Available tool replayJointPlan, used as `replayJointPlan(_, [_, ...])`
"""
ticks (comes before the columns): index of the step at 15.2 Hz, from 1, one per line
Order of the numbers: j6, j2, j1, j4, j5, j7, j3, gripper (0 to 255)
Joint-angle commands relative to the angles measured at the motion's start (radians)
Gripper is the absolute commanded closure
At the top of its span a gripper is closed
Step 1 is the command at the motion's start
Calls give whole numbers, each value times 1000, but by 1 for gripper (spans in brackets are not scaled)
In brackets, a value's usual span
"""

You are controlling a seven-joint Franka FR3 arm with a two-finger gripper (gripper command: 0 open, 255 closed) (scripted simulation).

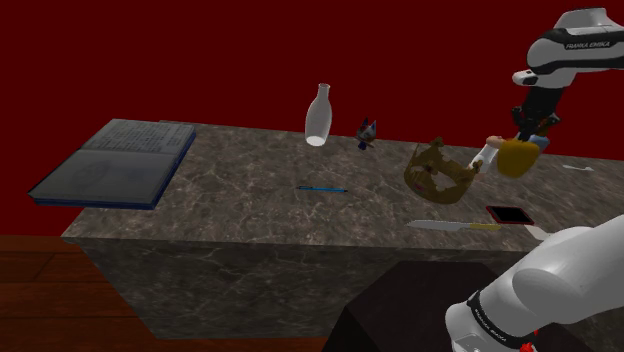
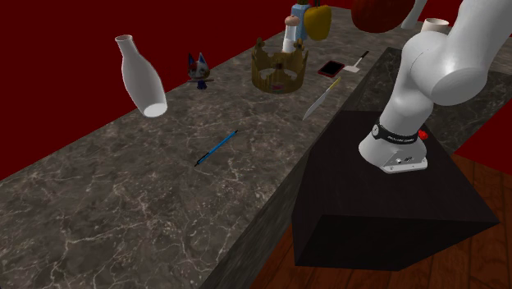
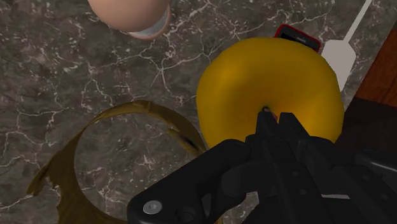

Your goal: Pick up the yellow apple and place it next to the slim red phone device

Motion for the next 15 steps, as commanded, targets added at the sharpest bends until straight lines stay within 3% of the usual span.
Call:
replayJointPlan(1, [28,3,-1,-25,-2,4,-6,255])
replayJointPlan(15, [221,57,-4,-171,1,23,-50,255])
